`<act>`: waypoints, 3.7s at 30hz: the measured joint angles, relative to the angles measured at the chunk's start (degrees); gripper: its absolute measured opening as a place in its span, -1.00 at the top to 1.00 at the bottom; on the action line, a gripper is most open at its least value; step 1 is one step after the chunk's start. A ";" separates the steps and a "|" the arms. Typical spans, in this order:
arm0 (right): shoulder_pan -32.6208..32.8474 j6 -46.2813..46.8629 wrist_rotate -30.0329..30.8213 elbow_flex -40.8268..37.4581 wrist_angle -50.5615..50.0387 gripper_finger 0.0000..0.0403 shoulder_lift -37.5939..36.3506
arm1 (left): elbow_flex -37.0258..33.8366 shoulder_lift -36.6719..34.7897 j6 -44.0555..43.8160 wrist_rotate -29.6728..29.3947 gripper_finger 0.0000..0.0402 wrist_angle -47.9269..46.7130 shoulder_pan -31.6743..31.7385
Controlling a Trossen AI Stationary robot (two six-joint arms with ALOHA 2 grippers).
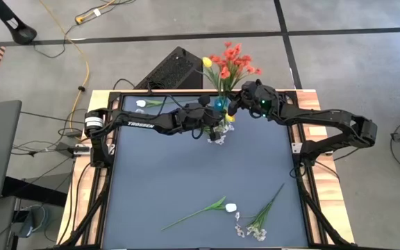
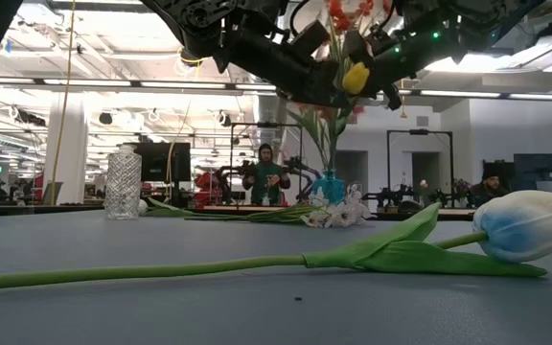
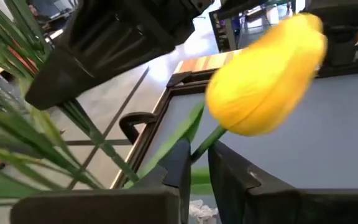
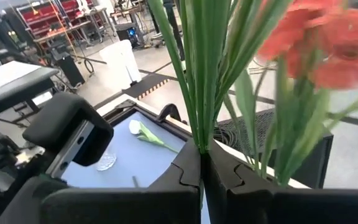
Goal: Sort flowers into vase by color
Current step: Put the orange flowers into the blue vase
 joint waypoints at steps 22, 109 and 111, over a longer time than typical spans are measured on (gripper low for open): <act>-3.02 -1.46 0.05 -0.09 12.83 0.87 0.02 | -0.04 -1.73 0.53 -8.81 0.28 -1.66 0.02; -6.50 -21.35 -0.07 -19.93 67.44 0.88 22.95 | -0.59 -24.02 -28.15 -13.57 0.28 -58.13 -10.12; -6.52 -21.37 -0.07 -19.88 66.33 0.88 22.93 | -0.59 -24.02 -28.15 -13.57 0.28 -58.12 -10.12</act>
